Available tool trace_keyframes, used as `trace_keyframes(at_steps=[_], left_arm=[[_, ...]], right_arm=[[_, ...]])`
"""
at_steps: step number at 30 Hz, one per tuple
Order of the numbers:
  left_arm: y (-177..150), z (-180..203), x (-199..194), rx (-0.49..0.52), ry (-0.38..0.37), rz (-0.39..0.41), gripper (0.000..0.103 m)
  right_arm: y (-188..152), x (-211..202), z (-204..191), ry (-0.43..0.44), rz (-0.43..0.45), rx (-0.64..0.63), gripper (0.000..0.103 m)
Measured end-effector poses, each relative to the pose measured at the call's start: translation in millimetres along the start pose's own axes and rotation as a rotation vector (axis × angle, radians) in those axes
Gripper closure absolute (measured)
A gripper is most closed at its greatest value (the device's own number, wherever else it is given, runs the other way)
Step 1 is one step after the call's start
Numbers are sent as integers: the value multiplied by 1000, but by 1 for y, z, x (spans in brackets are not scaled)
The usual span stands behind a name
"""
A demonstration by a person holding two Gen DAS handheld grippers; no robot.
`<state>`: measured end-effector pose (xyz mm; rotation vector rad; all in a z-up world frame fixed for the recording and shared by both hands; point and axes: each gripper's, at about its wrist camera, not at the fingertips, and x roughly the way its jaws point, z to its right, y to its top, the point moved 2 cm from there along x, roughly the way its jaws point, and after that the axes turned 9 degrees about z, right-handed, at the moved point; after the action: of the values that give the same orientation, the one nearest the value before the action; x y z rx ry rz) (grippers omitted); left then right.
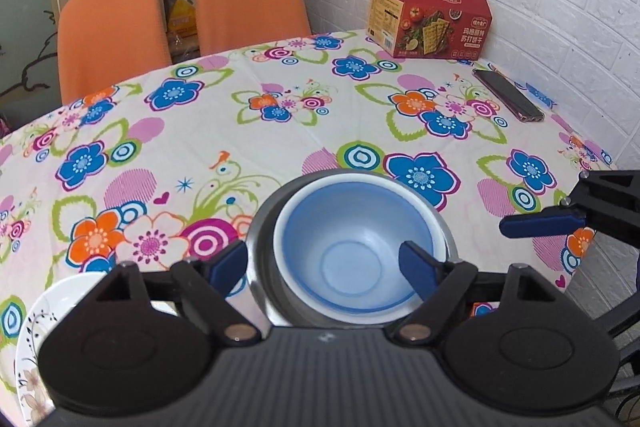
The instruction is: Organize plates and bowls
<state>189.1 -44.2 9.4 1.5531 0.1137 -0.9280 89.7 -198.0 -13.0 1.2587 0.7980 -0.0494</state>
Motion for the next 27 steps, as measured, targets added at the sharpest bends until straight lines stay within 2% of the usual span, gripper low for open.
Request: trace_keyframes(at_steps=[12,13,14,15,21,24,27], left_arm=[[-2,-9,-3,-25,27,-1,19],[-1,-11,-3,-27,30,-1,16],[-1,-13,-3,-31,30,0,9],[0,-15,-4,-36,28,7,8],[1,-24,-5,-31,32,10,8],[2,-31,2,-39,7,-15,8],[3,-36,16,-42,2,-54,8]], right_arm=[[11,12,32,-99,92,181,49],[11,13,34,-111,103,198,49],[10,15,35,-117,111,215,49],[10,16,36,-121,112,232,49],[2,20,33,-197,129,283,49],[1,18,32,-232,145,306,49],[4,24,30,-213,142,306,49]])
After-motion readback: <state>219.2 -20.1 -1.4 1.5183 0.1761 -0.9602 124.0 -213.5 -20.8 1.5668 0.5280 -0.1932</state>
